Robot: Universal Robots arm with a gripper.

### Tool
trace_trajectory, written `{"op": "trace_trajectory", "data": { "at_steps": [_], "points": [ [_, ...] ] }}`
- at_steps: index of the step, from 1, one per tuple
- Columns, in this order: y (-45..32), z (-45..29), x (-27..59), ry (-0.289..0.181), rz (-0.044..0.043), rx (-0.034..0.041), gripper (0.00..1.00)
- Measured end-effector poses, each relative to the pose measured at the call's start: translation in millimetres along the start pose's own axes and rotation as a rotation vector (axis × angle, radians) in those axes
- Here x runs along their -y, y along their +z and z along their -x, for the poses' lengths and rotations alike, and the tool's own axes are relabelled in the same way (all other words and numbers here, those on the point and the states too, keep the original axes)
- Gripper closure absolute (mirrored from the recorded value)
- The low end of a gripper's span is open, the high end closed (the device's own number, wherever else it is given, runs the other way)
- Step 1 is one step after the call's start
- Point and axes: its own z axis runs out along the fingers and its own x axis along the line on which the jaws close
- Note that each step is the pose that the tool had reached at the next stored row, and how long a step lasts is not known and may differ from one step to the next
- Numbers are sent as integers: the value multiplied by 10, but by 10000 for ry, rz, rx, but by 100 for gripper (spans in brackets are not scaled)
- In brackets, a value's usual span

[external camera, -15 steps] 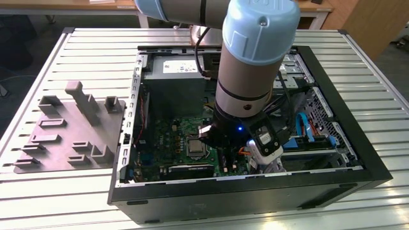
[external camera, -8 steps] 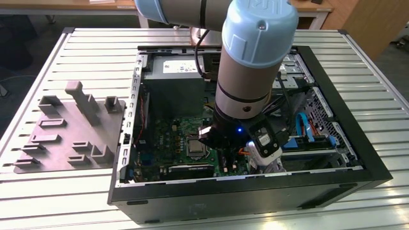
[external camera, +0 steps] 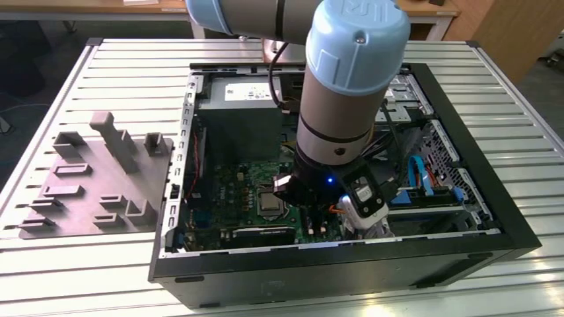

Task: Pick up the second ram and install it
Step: 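Press down the second ram until it locks into place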

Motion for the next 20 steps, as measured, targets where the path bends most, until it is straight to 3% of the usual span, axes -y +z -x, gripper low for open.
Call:
{"op": "trace_trajectory", "data": {
  "at_steps": [7,11,20],
  "points": [
    [18,0,1,0,-2,-1,90],
    [-23,1,-4,1,35,9,90],
    [-357,2,-6,0,0,0,90]
  ]
}}
